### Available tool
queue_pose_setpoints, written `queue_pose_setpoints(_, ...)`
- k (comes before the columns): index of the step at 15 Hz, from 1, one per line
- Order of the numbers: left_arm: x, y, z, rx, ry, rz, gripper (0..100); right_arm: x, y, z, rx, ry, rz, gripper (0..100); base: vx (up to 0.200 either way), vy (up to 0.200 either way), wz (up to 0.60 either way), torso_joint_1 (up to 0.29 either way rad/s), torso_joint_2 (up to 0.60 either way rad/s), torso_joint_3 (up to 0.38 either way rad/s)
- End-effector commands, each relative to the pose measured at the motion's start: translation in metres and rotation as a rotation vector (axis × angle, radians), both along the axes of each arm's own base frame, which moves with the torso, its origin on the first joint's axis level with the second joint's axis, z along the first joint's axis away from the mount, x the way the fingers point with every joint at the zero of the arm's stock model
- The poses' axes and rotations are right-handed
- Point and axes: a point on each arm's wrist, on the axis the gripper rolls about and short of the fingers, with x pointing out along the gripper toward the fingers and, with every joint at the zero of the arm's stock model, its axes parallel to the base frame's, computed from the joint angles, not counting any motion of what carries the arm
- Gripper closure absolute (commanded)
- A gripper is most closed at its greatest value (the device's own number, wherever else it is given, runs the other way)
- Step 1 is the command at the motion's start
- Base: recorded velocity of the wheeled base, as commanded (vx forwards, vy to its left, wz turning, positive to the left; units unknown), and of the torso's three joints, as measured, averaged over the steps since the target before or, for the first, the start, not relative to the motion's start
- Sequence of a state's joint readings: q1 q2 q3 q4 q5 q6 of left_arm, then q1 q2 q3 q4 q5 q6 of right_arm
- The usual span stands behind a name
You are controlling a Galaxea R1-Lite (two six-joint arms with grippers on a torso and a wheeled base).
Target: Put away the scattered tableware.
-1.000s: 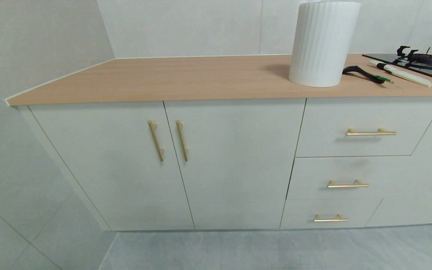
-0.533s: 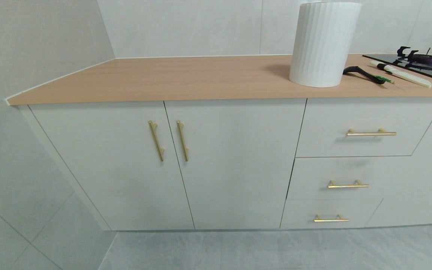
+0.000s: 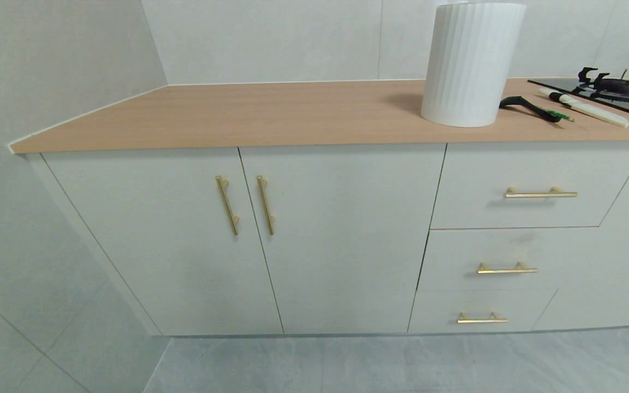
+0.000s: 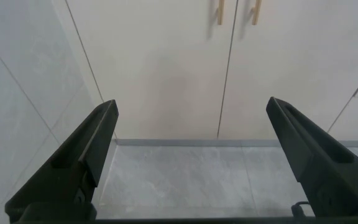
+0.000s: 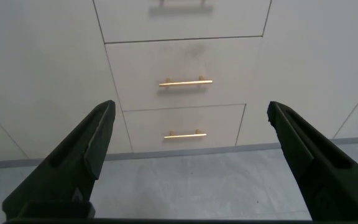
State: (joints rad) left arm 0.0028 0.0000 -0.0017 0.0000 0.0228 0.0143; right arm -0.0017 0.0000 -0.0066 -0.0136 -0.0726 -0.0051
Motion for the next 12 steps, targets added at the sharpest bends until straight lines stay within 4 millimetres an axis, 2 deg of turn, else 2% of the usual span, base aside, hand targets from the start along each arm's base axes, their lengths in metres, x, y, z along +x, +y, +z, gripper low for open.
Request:
queue_pose_setpoints(1, 0.0001, 0.0000, -0.0005, 0.000, 0.002, 0.001, 0, 0.0006, 0.0000, -0.0022, -0.003, 0.013, 0.002, 0, 0.000, 0.000, 0.00, 0.000, 0.00, 0.000)
queue_pose_setpoints(12, 0.0001, 0.0000, -0.0005, -0.017, 0.001, 0.001, 0, 0.0004, 0.0001, -0.0033, -0.004, 0.024, 0.005, 0, 0.000, 0.000, 0.00, 0.000, 0.00, 0.000)
